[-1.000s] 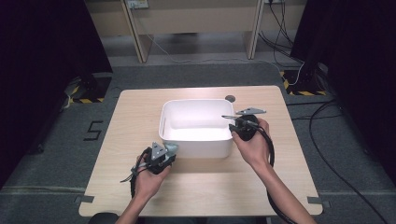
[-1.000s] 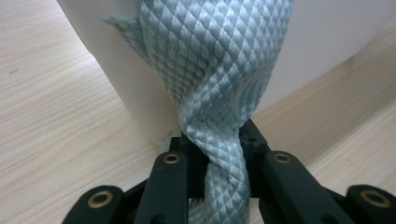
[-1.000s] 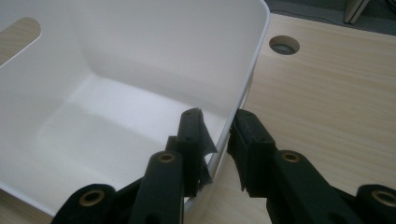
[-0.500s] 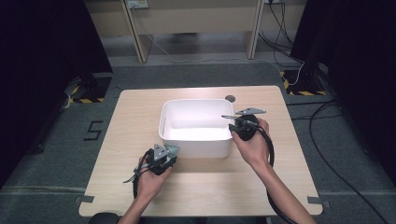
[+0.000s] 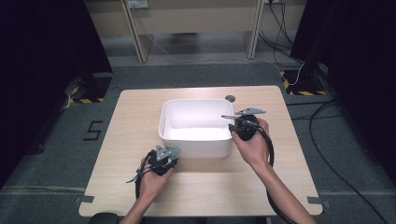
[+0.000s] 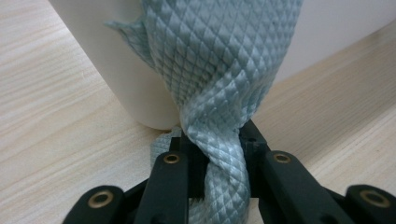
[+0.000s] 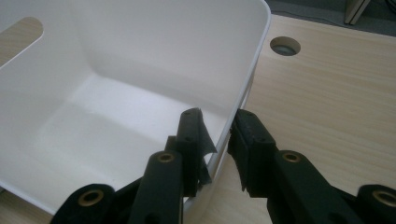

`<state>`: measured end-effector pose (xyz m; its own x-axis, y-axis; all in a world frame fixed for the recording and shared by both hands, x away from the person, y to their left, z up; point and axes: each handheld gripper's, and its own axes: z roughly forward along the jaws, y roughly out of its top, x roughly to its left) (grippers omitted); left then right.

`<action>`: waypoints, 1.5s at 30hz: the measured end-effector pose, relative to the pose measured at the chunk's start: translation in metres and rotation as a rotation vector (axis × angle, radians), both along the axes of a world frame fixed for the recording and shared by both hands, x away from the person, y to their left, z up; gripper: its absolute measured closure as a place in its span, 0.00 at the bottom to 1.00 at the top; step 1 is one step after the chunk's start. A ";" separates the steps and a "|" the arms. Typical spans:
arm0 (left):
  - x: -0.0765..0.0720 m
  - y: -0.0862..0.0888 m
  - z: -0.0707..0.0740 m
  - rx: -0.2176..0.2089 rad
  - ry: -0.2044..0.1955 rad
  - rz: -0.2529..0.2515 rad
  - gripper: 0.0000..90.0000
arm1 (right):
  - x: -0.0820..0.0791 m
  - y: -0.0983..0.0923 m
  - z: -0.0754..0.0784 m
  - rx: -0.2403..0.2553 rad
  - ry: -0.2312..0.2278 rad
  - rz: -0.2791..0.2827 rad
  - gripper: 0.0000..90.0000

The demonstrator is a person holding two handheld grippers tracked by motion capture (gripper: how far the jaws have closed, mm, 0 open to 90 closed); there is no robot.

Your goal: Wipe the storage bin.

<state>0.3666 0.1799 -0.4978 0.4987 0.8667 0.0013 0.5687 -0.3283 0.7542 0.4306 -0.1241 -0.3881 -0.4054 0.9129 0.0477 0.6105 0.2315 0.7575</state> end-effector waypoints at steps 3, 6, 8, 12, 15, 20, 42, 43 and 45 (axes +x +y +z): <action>0.001 -0.001 -0.001 0.002 0.002 0.003 0.86 | 0.000 0.000 0.000 0.001 -0.002 0.000 0.81; 0.002 -0.001 -0.002 -0.002 0.000 0.006 0.86 | 0.000 0.001 0.000 0.000 -0.001 -0.001 0.81; 0.002 -0.003 -0.002 -0.008 -0.003 0.007 0.86 | 0.000 0.001 0.000 0.001 -0.002 -0.001 0.81; 0.002 -0.007 -0.002 -0.015 -0.006 0.004 0.86 | 0.000 0.001 0.000 0.002 -0.001 -0.002 0.81; 0.002 -0.011 -0.002 -0.016 -0.008 0.001 0.86 | 0.000 0.001 0.000 0.001 -0.002 -0.002 0.81; 0.004 -0.015 -0.001 -0.018 -0.008 -0.004 0.86 | 0.000 0.001 0.000 0.002 -0.002 -0.002 0.80; -0.003 -0.020 0.015 -0.093 -0.112 -0.001 0.86 | 0.001 0.001 0.000 -0.001 -0.004 -0.001 0.80; -0.003 -0.021 0.016 -0.095 -0.114 -0.002 0.86 | 0.001 0.001 0.000 0.000 -0.005 0.000 0.80; -0.004 -0.021 0.020 -0.101 -0.120 0.000 0.86 | 0.001 0.001 0.000 0.001 -0.004 -0.001 0.80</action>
